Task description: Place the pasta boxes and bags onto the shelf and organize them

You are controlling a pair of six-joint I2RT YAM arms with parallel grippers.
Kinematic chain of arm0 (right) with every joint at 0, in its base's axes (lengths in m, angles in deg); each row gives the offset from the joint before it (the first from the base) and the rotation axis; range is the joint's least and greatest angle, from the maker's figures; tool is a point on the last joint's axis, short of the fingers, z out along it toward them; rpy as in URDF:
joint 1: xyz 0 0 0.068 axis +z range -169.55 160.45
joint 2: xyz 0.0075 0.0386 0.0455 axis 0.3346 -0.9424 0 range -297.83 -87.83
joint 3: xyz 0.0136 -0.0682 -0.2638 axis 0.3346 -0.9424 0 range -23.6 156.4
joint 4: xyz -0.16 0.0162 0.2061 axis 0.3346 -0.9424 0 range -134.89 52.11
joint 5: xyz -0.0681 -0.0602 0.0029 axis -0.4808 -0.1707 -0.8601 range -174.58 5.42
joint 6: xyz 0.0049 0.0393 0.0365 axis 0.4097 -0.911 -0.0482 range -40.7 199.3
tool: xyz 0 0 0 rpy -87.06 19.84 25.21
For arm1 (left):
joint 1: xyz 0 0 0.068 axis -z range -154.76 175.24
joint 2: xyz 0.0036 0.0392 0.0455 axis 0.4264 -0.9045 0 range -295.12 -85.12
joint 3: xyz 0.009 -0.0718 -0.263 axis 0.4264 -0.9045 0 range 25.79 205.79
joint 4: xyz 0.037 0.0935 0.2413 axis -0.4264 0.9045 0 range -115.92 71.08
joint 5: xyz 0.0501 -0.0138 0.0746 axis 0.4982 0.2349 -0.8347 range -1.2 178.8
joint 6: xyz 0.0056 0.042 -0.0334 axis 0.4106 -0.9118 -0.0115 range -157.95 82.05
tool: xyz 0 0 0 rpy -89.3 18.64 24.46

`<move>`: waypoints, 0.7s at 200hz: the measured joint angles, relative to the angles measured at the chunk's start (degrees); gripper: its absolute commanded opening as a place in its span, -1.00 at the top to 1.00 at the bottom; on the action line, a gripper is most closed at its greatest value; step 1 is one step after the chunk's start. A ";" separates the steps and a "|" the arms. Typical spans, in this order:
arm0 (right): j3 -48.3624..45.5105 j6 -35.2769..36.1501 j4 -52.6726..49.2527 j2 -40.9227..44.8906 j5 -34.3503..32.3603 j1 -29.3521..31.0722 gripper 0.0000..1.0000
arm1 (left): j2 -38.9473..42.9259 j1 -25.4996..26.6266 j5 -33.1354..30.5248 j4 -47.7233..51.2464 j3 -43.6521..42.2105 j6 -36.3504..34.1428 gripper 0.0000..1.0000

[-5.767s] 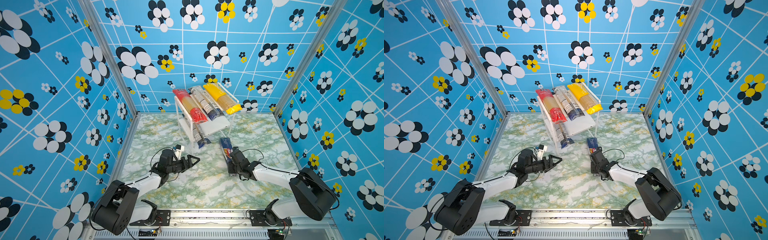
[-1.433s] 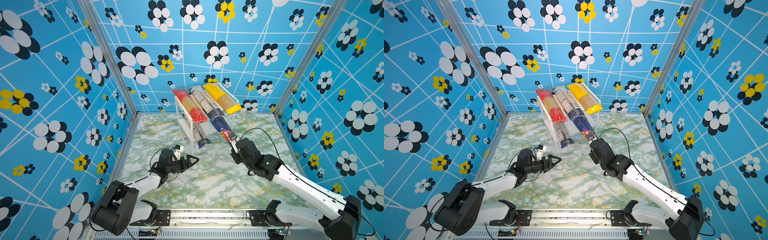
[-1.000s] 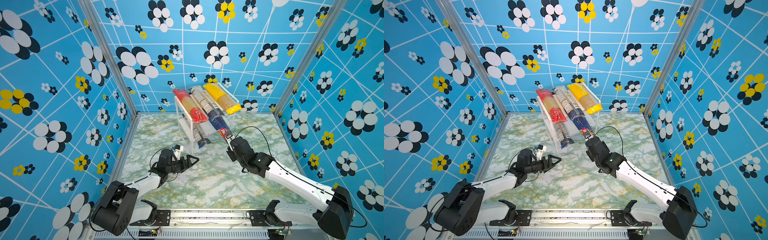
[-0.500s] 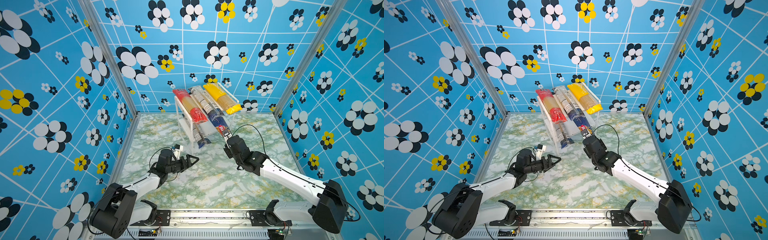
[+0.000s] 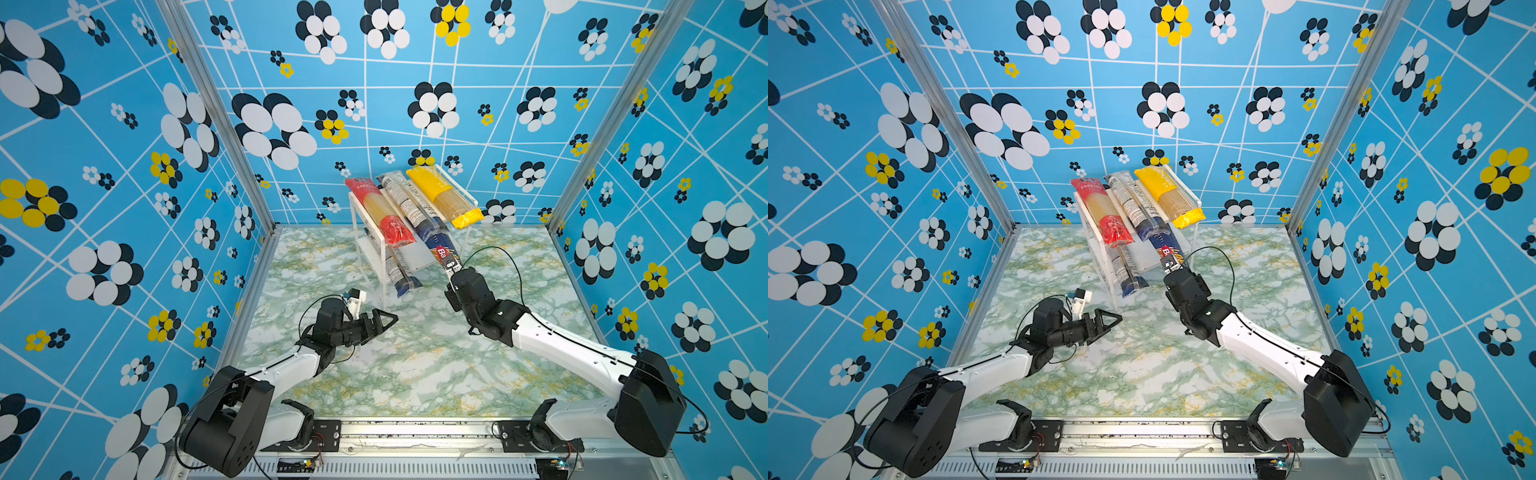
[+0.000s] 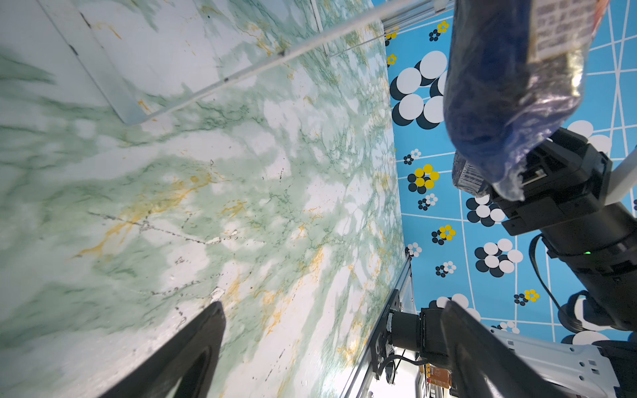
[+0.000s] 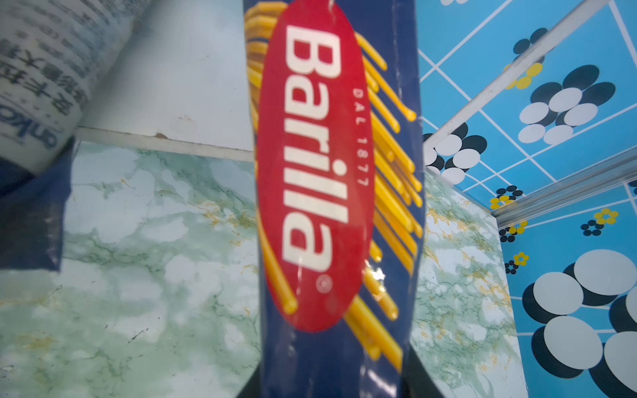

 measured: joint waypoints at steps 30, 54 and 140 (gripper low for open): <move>0.00 -1.20 0.00 -0.46 2.29 -1.66 1.00 | 0.00 -0.04 0.00 0.00 0.00 0.00 -0.98; 0.00 -2.27 0.15 -0.46 4.28 -2.89 1.00 | 0.00 -0.04 0.00 0.00 0.00 0.00 -0.98; 0.02 -6.21 0.15 -0.46 12.09 -6.01 1.00 | 0.00 -0.04 0.00 -0.07 -0.02 0.02 -0.98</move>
